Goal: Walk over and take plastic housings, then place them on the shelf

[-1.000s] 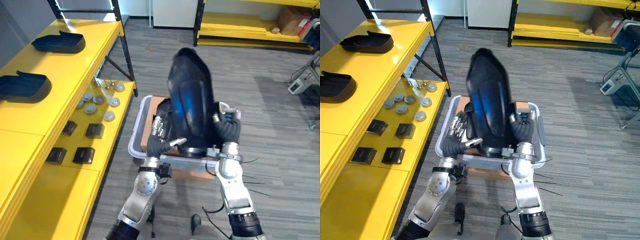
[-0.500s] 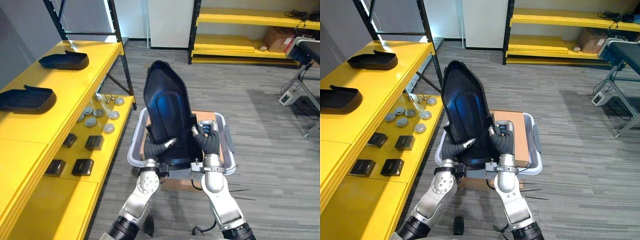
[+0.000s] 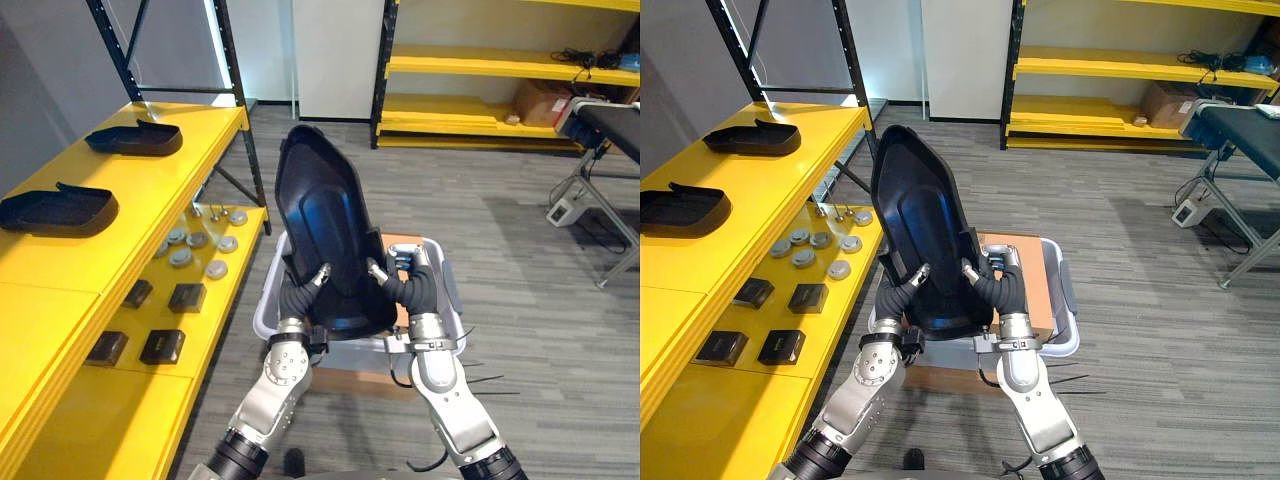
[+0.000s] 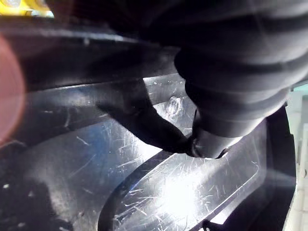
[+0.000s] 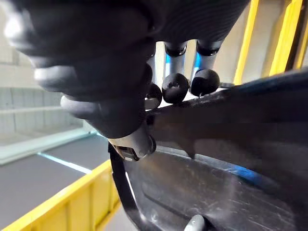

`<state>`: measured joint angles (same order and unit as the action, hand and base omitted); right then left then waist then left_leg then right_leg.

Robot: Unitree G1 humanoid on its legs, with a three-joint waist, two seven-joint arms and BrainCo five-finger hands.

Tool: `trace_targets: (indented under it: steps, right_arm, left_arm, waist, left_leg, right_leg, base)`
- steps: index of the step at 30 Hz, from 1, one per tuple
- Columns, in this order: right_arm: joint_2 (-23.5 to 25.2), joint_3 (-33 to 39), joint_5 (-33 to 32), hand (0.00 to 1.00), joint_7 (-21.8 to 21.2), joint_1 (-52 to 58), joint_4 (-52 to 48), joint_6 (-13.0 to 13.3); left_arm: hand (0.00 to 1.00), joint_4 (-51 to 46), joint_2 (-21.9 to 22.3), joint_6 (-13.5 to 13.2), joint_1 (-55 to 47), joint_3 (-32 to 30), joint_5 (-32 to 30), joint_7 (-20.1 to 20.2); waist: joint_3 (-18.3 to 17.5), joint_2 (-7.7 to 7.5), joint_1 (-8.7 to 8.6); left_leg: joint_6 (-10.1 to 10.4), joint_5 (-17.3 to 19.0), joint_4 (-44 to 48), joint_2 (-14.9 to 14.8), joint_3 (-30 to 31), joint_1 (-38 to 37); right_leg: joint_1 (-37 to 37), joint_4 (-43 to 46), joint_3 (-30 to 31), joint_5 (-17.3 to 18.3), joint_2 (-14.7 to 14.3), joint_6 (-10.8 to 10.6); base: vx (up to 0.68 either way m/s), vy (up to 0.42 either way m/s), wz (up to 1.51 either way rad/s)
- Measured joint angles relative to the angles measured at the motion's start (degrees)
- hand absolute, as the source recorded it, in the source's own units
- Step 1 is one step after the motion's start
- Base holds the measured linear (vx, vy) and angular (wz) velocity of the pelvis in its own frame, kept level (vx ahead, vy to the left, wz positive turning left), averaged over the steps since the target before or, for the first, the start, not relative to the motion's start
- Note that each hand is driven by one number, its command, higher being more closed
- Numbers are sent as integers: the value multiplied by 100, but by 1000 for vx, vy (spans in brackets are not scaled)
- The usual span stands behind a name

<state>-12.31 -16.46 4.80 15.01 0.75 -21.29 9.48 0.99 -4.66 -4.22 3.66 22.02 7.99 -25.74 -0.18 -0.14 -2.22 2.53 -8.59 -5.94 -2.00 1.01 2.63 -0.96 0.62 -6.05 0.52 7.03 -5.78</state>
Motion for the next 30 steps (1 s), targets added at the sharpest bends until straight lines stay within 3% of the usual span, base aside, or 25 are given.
trace_targets:
  steps: [2, 8, 11, 13, 16, 20, 23, 27, 28, 29, 30]
  right_arm:
    - [15, 460, -113, 0, -14, -4, -242, 140]
    - [225, 3006, -728, 0, 263, 281, -174, 593]
    - [292, 3818, -976, 0, 493, 735, 936, 542]
    - [300, 4139, -1015, 0, 479, 1082, 2265, 332]
    - [301, 4399, -1356, 0, 361, 1291, 4014, 134]
    - [556, 4579, -1657, 0, -144, 1533, 6798, -179]
    - [779, 4574, -1768, 0, -301, 1560, 7617, -371]
    - [1182, 4064, -1774, 0, -411, 1562, 7706, -548]
    - [1224, 4026, -1774, 0, -406, 1536, 7613, -545]
    - [1280, 4023, -1772, 0, -405, 1494, 7627, -538]
    - [1263, 4011, -1767, 0, -404, 1448, 7625, -542]
  left_arm:
    - [100, -65, 15, 3, -36, -55, -72, 75]
    - [100, -568, 232, 2, -602, -898, -247, 192]
    - [100, -668, 270, -5, -896, -1303, -306, 195]
    - [100, -893, 278, -26, -1199, -1532, -308, 201]
    - [100, -1006, 266, -120, -1386, -1579, -304, 249]
    - [100, -1042, 277, -188, -1512, -1597, -186, 606]
    - [100, -1276, 309, -203, -1751, -1588, -176, 719]
    - [100, -1612, 465, -272, -1836, -1533, -132, 822]
    - [100, -1689, 540, -275, -1815, -1463, -132, 824]
    - [100, -1722, 561, -276, -1812, -1432, -133, 829]
    - [100, -1744, 605, -299, -1805, -1422, -133, 826]
  waist:
    - [0, 0, -1]
    - [-1, 2, -69]
    - [-4, 12, -96]
    - [-13, 30, -159]
    - [-35, 69, -164]
    - [27, 186, -146]
    - [71, 235, -137]
    - [369, 185, 4]
    - [436, 175, -5]
    - [496, 60, 2]
    - [570, 2, 11]
  left_leg:
    - [0, 0, 0, 0, -4, -2]
    - [-4, 2, -1, 3, -3, -9]
    - [1, 6, -2, 2, 12, -5]
    - [31, 32, -2, 3, 39, 9]
    - [22, 60, 0, -13, 70, 17]
    - [17, 64, 0, -3, 212, -13]
    - [22, 86, 3, -3, 241, -27]
    - [5, 188, 447, 39, 449, 381]
    - [-217, 435, 645, 52, 317, 675]
    - [-490, 599, 754, 77, 0, 774]
    - [-669, 733, 1219, -26, -734, 1014]
  right_leg:
    - [-3, 0, 0, 0, 0, 0]
    - [0, -2, -7, 9, -3, 3]
    - [-2, -2, -22, 19, -10, 14]
    - [-2, -2, -38, 26, -10, 17]
    - [-65, -13, -45, 26, 1, 18]
    - [-176, 50, -199, 104, 3, 8]
    - [-178, 245, -260, 250, 2, 1]
    - [-43, 855, -829, 593, 68, -12]
    - [-22, 987, -1297, 671, 176, -12]
    - [-4, 986, -1618, 704, 406, 28]
    - [1, 1115, -1976, 768, 556, 43]
  base:
    - [0, 0, 0]
    - [0, 0, 0]
    - [0, 0, 0]
    - [0, 0, 4]
    - [0, 0, 9]
    - [1, -16, 19]
    - [-32, -29, 14]
    - [-40, -24, 80]
    - [-97, -32, 188]
    - [-91, 15, 205]
    - [-17, 42, 204]
